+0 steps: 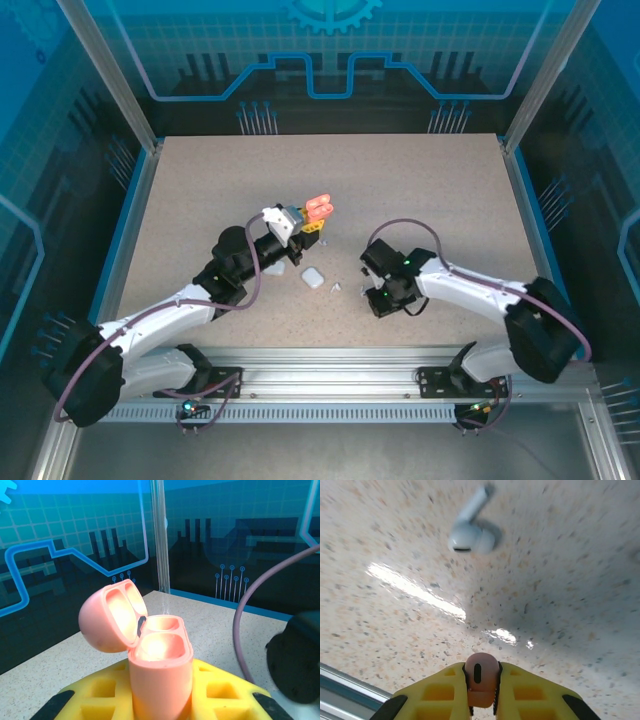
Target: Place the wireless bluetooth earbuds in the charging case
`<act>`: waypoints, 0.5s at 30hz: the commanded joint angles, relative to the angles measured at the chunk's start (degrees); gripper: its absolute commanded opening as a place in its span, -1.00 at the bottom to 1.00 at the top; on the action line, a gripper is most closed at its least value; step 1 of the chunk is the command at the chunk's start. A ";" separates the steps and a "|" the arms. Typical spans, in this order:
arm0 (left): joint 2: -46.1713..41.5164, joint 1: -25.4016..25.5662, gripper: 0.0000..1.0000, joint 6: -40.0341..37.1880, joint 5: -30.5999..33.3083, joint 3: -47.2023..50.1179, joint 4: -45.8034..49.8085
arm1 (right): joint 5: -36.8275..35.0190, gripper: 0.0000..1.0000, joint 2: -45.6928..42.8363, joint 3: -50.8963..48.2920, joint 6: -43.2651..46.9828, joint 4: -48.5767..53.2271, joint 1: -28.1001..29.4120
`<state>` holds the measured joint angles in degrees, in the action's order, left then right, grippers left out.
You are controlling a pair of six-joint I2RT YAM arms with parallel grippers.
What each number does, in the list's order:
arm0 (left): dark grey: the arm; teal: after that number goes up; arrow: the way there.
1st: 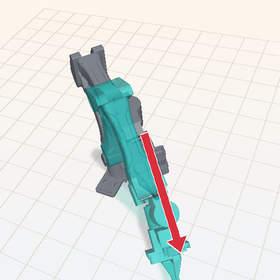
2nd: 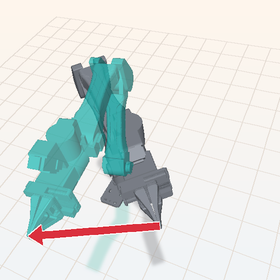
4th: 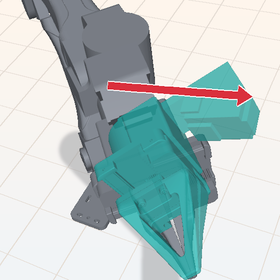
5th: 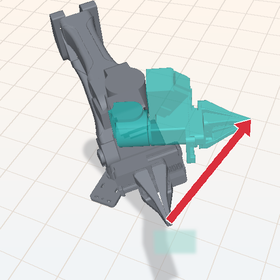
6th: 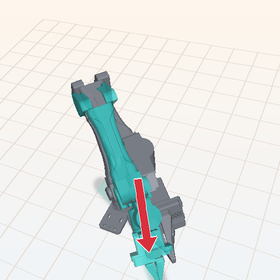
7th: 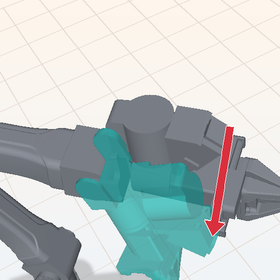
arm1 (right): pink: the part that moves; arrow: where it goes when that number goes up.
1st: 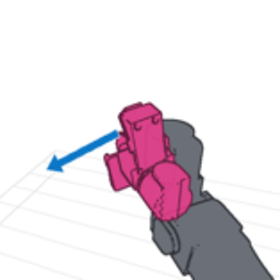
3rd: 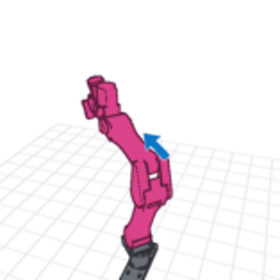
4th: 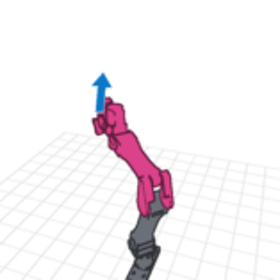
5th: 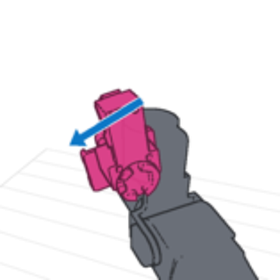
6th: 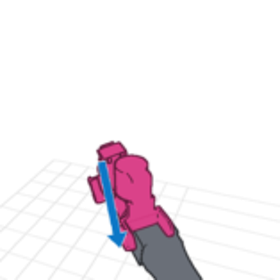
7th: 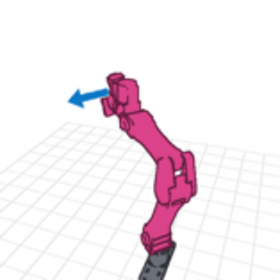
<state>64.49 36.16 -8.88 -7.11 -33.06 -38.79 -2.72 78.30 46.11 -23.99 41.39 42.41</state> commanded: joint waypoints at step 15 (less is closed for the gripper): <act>1.74 -0.13 -0.77 7.35 -7.96 -3.72 1.26 | -9.31 -0.61 -27.58 7.85 29.55 -18.98 -1.20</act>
<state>65.67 36.16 -3.90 -11.11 -34.13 -37.04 -11.81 50.63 48.90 -4.01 28.40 41.76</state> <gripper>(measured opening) 0.232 0.197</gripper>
